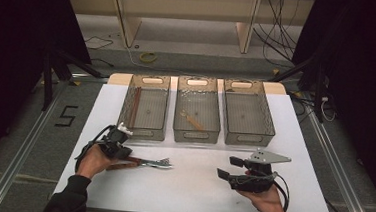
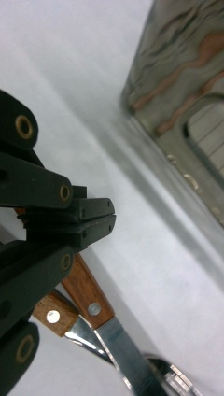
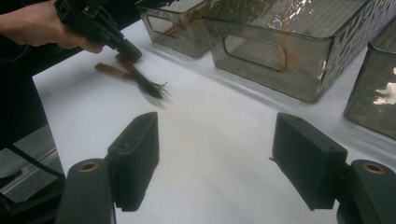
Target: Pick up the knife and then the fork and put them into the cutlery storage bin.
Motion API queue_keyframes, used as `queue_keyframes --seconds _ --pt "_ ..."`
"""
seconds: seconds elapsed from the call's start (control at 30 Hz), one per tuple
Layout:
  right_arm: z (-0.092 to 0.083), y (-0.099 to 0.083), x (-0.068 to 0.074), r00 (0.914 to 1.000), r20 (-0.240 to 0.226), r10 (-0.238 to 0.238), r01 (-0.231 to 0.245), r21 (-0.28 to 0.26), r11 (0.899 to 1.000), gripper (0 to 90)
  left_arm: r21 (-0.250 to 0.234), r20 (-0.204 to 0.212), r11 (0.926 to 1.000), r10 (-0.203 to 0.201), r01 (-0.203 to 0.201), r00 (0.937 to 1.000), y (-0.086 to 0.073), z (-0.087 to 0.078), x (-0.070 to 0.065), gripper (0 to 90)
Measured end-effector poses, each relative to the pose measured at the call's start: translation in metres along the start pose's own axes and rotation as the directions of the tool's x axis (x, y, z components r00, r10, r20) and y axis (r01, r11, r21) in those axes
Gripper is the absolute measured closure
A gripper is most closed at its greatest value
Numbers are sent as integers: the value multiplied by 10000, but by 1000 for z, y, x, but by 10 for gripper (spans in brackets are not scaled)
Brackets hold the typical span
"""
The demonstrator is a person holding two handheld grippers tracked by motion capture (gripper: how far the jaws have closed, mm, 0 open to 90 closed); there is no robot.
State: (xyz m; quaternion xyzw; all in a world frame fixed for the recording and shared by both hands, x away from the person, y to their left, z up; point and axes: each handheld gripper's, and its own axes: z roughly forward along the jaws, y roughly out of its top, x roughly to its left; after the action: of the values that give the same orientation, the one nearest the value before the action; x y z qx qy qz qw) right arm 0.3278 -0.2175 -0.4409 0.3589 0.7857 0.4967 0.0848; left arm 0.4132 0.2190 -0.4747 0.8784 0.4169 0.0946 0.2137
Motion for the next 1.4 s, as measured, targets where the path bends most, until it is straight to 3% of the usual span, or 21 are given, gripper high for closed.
queue_keyframes --seconds 0.47,0.7,0.9,1.13,1.27,1.4 --pt "0 0 1 10000 -3 -49 49 9 10000 326 991 457 9949 144 -189 9989 -15 -12 -23 888" --pt "0 0 2 10000 -16 -82 82 45 10000 326 1180 590 9925 261 -330 9979 -19 -15 -37 887" --pt "0 0 3 10000 -13 -81 81 51 10000 326 1036 697 9938 338 -409 9970 -20 -16 -37 877" --pt "0 1 2 10000 -12 -98 98 18 10000 325 639 771 9964 515 -565 9957 -18 -25 -36 736" --pt "0 1 2 10000 -15 -97 97 12 10000 326 635 771 9950 727 -776 9944 -18 -32 -34 633" --pt "0 1 2 10000 -20 -91 91 18 10000 325 772 803 9950 576 -638 9951 -19 -35 -32 490"
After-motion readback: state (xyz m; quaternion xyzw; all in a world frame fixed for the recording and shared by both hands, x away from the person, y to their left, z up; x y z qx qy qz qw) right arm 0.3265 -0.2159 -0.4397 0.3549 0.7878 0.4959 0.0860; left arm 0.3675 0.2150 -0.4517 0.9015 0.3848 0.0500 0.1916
